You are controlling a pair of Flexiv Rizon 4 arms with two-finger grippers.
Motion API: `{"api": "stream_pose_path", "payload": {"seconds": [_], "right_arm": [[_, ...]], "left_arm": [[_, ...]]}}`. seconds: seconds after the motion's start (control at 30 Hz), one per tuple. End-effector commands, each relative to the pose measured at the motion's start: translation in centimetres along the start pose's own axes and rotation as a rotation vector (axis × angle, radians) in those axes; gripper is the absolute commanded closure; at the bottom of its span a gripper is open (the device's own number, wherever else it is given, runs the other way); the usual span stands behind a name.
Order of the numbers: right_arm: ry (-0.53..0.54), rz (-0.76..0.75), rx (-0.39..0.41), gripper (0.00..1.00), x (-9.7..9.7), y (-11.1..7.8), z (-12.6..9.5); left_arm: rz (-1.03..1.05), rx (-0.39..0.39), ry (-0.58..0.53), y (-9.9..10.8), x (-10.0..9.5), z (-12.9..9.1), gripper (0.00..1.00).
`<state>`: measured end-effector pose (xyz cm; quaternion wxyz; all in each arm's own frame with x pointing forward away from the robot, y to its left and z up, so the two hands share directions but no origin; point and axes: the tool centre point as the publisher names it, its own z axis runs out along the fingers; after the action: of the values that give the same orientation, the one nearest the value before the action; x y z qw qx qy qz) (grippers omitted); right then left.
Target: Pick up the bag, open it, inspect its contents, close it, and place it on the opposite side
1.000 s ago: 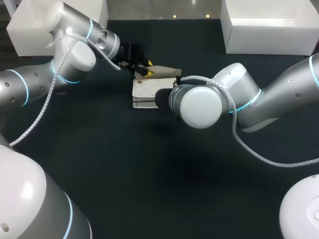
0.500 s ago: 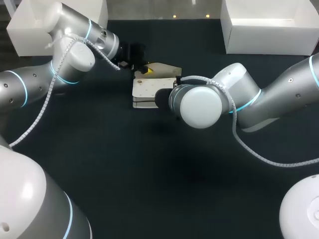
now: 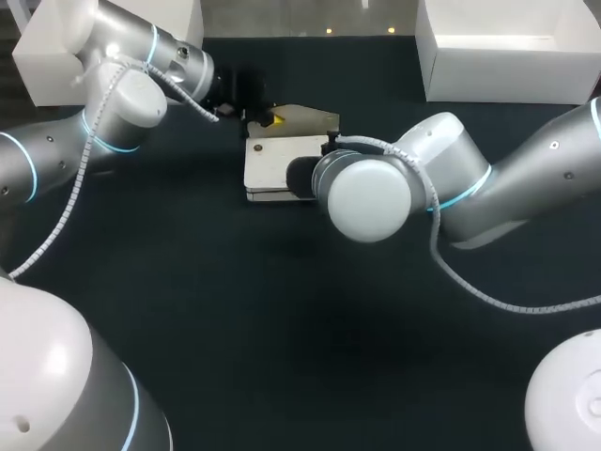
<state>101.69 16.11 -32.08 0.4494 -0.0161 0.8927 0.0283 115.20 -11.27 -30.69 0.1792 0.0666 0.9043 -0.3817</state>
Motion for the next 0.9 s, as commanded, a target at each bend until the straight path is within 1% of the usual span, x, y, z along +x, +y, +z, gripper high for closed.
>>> {"api": "stream_pose_path", "payload": {"seconds": [0.03, 0.13, 0.17, 0.2, 0.23, 0.27, 0.3, 0.33, 0.37, 0.53, 0.6, 0.83, 0.9], "right_arm": [[0.013, 0.003, 0.019, 0.0, -1.9, 0.2, -2.7], [0.007, 0.024, 0.029, 0.0, -3.1, 0.4, -3.4], [0.007, 0.031, 0.029, 0.04, -3.5, 0.4, -3.6], [0.006, 0.037, 0.035, 0.2, -3.8, 0.5, -3.7], [0.004, 0.039, 0.038, 0.43, -4.2, 0.5, -3.8], [0.005, 0.045, 0.035, 0.56, -4.4, 0.5, -3.8], [0.006, 0.047, 0.036, 0.66, -4.6, 0.6, -3.8], [0.007, 0.048, 0.036, 0.89, -4.9, 0.6, -3.8], [0.011, 0.051, 0.032, 1.0, -5.1, 0.6, -3.7], [0.028, 0.058, 0.028, 1.0, -6.3, 0.9, -3.6], [0.038, 0.064, 0.011, 1.0, -7.0, 1.1, -3.6], [0.09, 0.06, -0.002, 1.0, -9.2, 2.1, -3.3], [0.09, 0.06, -0.002, 1.0, -9.2, 2.1, -3.3]], "left_arm": [[-0.006, -0.005, 0.019, -1.2, -0.4, -1.8, 1.0], [-0.005, 0.003, 0.032, -2.1, -0.7, -2.8, 1.0], [-0.003, 0.01, 0.039, -2.3, -0.7, -3.1, 1.0], [-0.002, 0.013, 0.042, -2.6, -0.8, -3.5, 1.0], [0.002, 0.014, 0.046, -2.9, -0.8, -3.8, 1.0], [0.003, 0.017, 0.049, -3.1, -0.8, -4.1, 1.0], [0.005, 0.021, 0.056, -3.3, -0.8, -4.3, 1.0], [0.007, 0.021, 0.057, -3.4, -0.7, -4.6, 1.0], [0.01, 0.028, 0.064, -3.6, -0.7, -4.8, 1.0], [0.01, 0.029, 0.064, -4.0, -0.1, -5.9, 1.0], [0.001, 0.027, 0.063, -4.0, 0.0, -6.2, 1.0], [-0.017, 0.022, 0.059, -3.8, 0.3, -6.6, 1.0], [-0.017, 0.022, 0.059, -3.8, 0.3, -6.6, 1.0]]}}
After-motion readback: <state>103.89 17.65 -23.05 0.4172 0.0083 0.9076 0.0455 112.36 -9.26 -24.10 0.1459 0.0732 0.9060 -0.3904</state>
